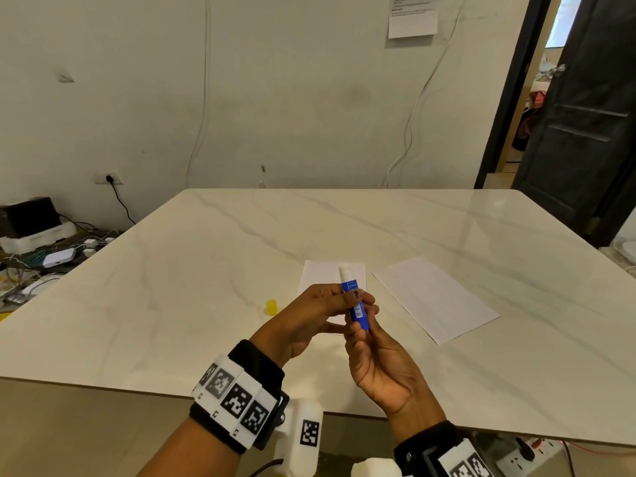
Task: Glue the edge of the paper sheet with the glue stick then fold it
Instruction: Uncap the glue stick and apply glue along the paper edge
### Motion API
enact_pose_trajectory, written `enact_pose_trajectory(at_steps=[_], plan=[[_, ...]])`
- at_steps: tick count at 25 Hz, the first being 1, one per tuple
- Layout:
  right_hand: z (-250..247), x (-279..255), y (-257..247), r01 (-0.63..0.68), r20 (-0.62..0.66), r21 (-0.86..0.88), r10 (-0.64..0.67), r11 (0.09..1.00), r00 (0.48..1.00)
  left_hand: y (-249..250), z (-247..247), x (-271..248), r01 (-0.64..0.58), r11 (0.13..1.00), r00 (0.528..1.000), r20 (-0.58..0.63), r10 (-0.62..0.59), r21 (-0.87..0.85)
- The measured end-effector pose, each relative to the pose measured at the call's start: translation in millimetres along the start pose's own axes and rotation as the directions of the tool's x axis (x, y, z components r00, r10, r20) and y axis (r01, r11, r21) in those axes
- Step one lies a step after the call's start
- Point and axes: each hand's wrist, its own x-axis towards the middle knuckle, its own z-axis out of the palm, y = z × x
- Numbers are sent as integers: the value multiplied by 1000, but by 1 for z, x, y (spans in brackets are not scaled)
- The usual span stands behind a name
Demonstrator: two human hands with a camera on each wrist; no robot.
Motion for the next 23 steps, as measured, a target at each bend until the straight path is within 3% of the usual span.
enact_pose_trajectory(at_steps=[7,16,23], plan=[[8,2,-4,47,-71,-141,-58,989,996,-3,1,8,21,999,998,-56,-20,31],[2,8,-7,25,-53,-38,-27,999,998,0,0,11,18,998,1000,2,-18,57],[1,9,-9,64,-99,-114,-76,991,992,-3,1,17,39,995,997,-71,-33,88]])
